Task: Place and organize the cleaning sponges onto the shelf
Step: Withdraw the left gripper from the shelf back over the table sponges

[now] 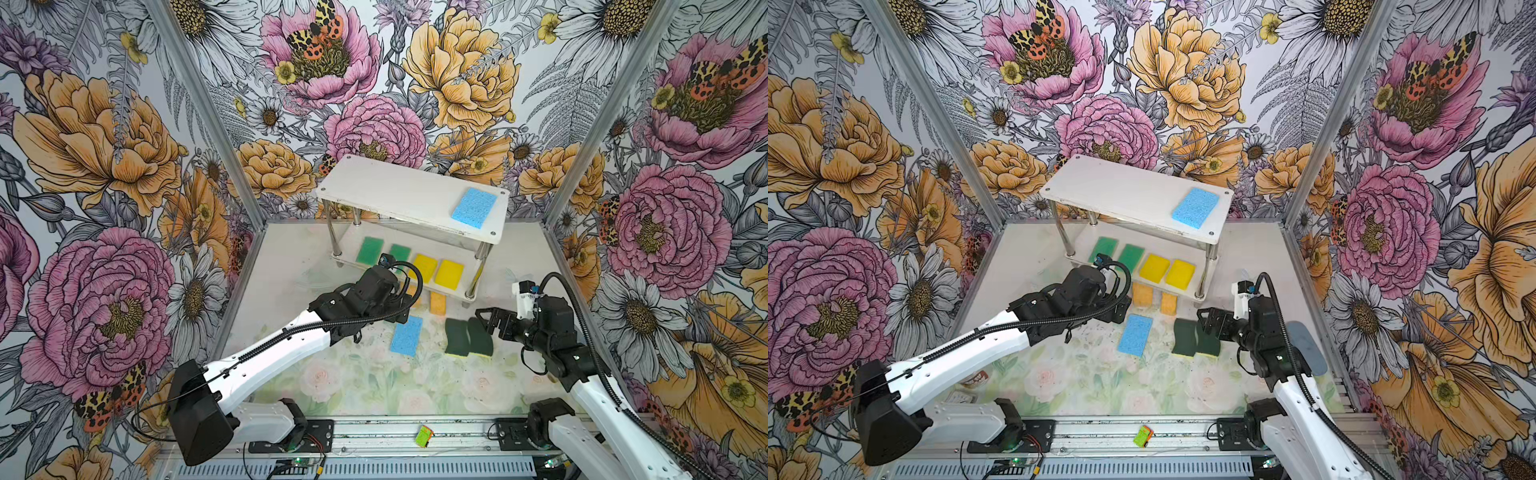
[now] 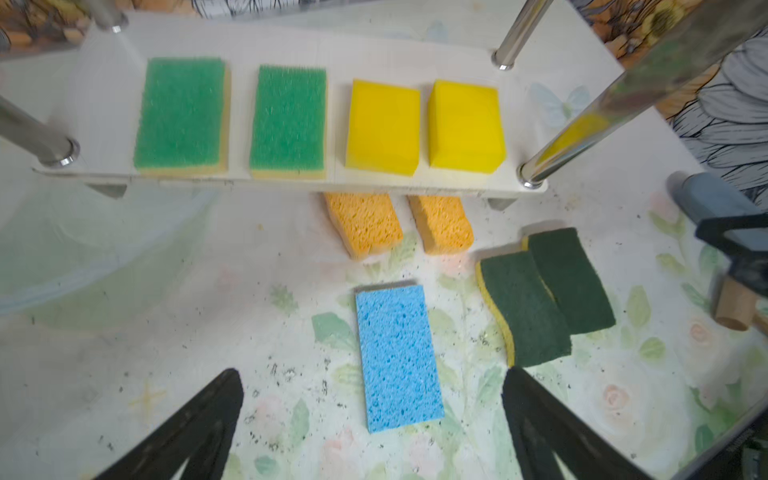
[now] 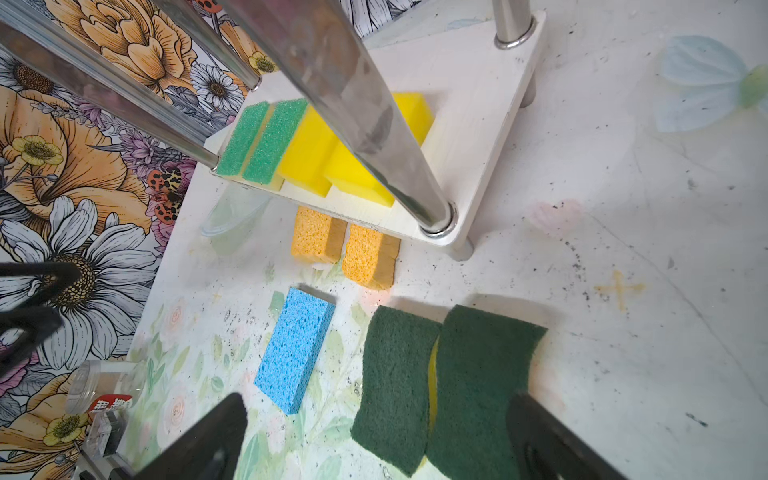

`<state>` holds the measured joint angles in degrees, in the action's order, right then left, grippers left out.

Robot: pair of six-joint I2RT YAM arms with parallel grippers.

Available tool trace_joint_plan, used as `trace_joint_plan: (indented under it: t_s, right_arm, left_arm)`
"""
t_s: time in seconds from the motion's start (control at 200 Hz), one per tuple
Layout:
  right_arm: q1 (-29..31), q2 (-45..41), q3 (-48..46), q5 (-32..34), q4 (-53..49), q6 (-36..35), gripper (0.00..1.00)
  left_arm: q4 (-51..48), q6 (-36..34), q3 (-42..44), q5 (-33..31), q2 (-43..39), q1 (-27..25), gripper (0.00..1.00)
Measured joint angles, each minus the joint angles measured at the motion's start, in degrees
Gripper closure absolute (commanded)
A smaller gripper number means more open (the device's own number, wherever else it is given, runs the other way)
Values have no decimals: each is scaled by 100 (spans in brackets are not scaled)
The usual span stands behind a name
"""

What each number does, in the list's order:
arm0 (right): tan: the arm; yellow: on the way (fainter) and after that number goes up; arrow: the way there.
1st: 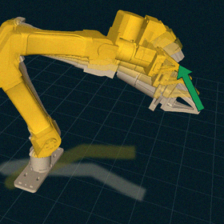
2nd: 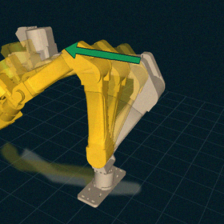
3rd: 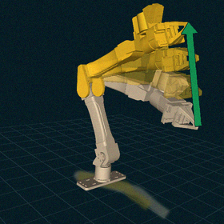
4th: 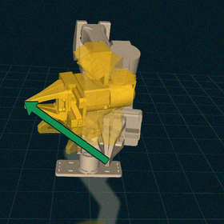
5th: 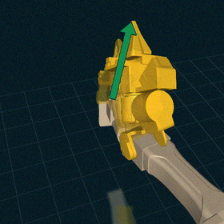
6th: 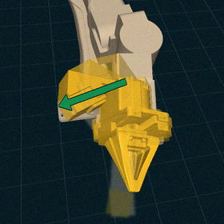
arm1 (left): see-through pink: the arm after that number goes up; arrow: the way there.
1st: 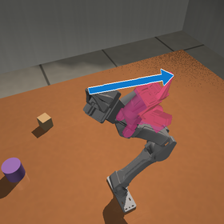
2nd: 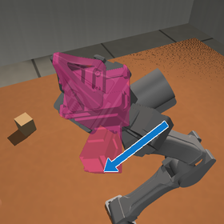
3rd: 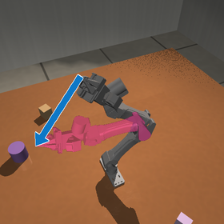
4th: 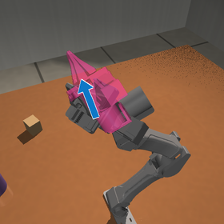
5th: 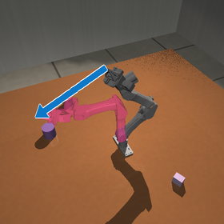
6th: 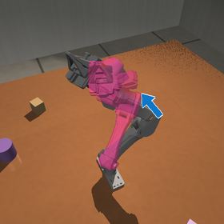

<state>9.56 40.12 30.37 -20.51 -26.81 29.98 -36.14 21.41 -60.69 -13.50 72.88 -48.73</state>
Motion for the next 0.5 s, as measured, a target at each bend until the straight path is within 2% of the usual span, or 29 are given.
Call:
trace_joint_plan:
  t_s: [0.225,0.5]
  right_arm:
    - [0,125,0,103,0,0,0]
    - [0,164,0,212,0,2,0]
  left_arm:
    - [33,868,610,249,85,-44,1]
    - [203,1231,627,304,1078,-435,1]
